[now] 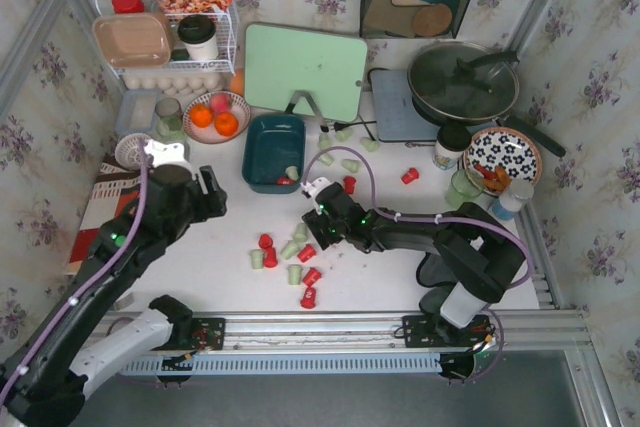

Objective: Mix the coffee capsules in the storage basket

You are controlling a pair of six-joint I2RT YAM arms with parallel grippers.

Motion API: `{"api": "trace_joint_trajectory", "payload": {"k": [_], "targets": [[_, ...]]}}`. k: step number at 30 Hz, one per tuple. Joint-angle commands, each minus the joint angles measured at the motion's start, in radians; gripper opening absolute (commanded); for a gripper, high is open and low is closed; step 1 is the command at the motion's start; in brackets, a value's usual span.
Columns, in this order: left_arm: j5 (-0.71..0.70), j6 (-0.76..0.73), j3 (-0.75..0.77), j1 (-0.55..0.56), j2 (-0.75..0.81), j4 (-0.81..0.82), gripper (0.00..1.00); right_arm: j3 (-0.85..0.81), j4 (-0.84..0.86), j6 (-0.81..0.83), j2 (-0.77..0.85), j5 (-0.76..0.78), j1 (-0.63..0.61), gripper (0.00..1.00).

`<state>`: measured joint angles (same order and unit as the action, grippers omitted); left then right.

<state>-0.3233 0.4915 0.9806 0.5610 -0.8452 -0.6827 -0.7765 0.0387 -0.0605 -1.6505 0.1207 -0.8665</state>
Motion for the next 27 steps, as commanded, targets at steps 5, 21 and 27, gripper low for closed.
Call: {"api": "trace_joint_trajectory", "payload": {"k": [5, 21, 27], "targets": [[-0.049, -0.085, 0.001, -0.002, 0.175, -0.146, 0.71, 0.046, -0.059, -0.131, 0.060, 0.080, -0.002, 0.74], [0.030, -0.216, -0.002, 0.000, 0.270, -0.249, 0.73, 0.019, -0.093, -0.183, 0.111, 0.070, -0.003, 0.41], [0.086, -0.233, -0.051, -0.011, 0.313, -0.199, 0.72, -0.065, -0.076, -0.199, 0.133, 0.109, -0.003, 0.38]]}}
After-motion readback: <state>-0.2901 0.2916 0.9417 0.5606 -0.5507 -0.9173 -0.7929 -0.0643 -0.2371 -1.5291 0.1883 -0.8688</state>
